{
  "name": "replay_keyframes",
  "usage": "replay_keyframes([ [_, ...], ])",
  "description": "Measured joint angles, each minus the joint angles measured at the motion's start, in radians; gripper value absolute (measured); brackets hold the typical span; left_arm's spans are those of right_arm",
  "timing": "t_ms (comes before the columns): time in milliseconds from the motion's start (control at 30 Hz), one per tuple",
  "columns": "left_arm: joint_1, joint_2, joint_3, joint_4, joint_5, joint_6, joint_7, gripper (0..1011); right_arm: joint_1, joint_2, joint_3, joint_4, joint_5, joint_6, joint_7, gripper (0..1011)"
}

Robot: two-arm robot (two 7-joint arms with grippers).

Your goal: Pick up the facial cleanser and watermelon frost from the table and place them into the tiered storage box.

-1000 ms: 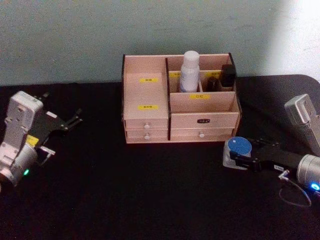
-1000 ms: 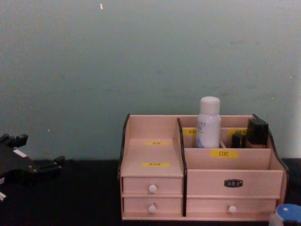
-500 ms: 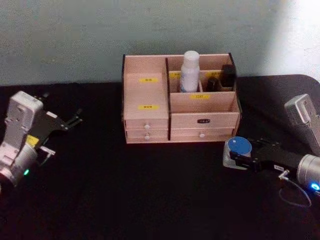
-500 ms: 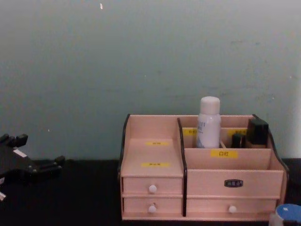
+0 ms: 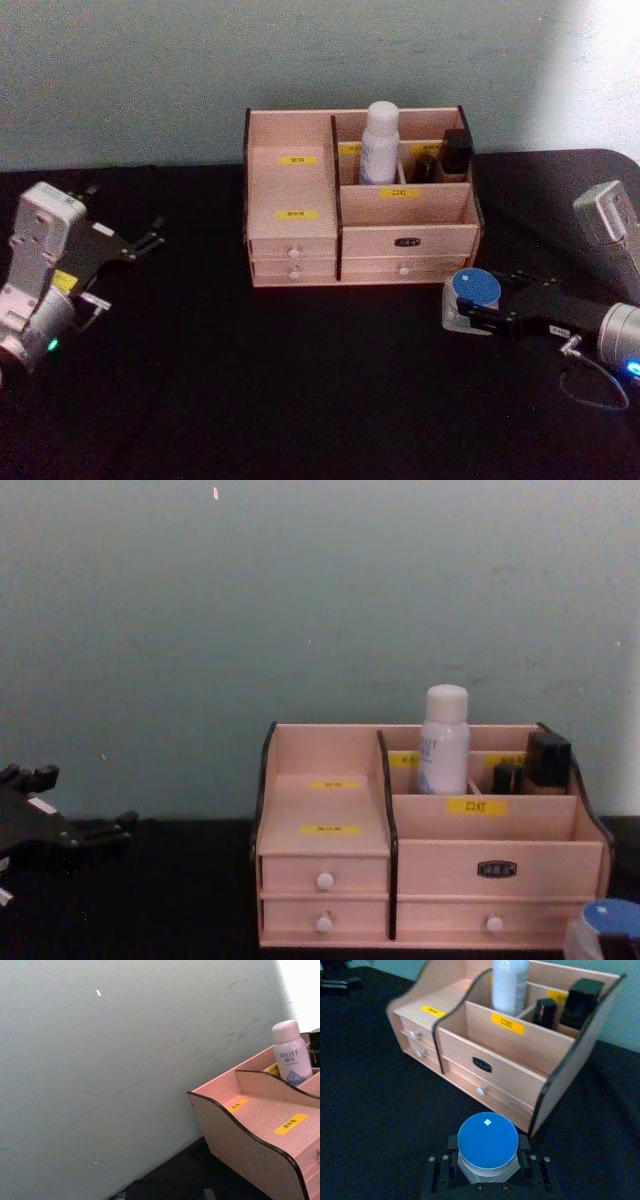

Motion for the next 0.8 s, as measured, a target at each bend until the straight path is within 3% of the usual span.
replay_keyframes([
  [333,0.0,0.0,0.0,0.0,0.0,0.0,0.0,1001,0.039,0.014,-0.023,-0.028,0.029,-0.005,0.049,708],
  [800,0.0,0.0,0.0,0.0,0.0,0.0,0.0,1001,0.196,-0.042,-0.124,0.024,0.027,-0.033,0.111,708],
])
